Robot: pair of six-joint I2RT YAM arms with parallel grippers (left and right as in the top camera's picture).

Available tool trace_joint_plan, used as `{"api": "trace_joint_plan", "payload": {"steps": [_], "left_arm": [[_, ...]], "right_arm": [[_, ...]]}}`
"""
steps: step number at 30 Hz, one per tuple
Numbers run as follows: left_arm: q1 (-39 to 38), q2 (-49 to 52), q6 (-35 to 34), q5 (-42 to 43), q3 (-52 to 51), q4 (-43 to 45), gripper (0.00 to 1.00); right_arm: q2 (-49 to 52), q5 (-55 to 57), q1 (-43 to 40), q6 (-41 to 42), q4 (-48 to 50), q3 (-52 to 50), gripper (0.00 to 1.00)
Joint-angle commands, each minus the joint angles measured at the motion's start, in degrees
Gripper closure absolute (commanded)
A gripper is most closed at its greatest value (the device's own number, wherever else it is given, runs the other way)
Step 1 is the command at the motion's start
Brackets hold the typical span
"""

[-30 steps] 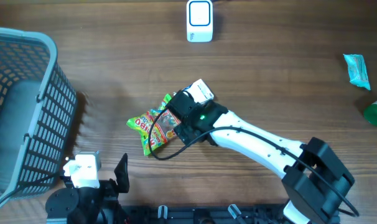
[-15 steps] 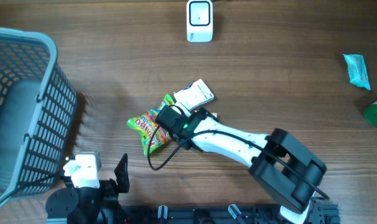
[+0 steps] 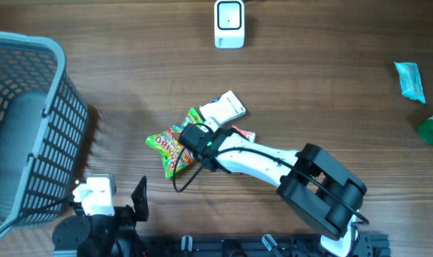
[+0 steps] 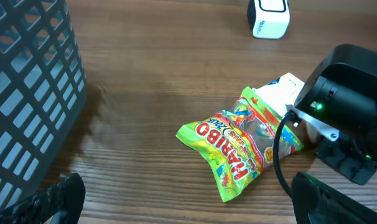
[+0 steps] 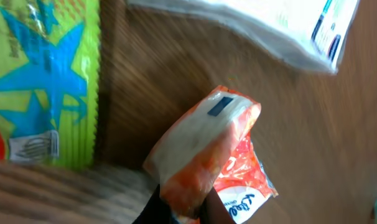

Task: Scan the item barcode
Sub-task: 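Move the right gripper down onto the small pink candy box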

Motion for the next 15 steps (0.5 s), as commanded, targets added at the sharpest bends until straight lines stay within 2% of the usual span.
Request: {"api": "trace_joint_plan", "payload": {"steps": [1,4,8,10,11,12,14,15], "left_arm": [[0.2,0.0,-0.7,0.9,-0.3,0.2,0.00],[0.2,0.0,-0.8,0.9,-0.3,0.2,0.00],[0.2,0.0,-0.8,0.9,-0.3,0.2,0.00],[0.2,0.0,-0.8,0.9,-0.3,0.2,0.00],[0.2,0.0,-0.8,0.9,-0.3,0.2,0.00],[0.2,0.0,-0.8,0.9,-0.3,0.2,0.00],[0.2,0.0,-0.8,0.9,-0.3,0.2,0.00],[0.2,0.0,-0.8,0.9,-0.3,0.2,0.00]], "right_arm": [[-2.2,-3.3,-0.3,18.7,-9.0,8.9,0.96],[-5.9,-11.0,-1.1,33.2,-15.3,15.0,0.96],[-9.5,-25.1,-1.1,51.7,-16.0,15.5,0.96],[-9.7,-28.2,-1.2,61.7,-17.2,15.5,0.96],[-9.7,-29.5,-1.2,68.3,-18.4,15.5,0.96],[-9.7,-32.4,-1.5,79.5,-20.9,15.5,0.96],[-9.7,-39.1,-2.4,96.8,-24.0,15.5,0.96],[-9.7,-41.8,-2.9,101.8,-24.0,15.5,0.95]]}}
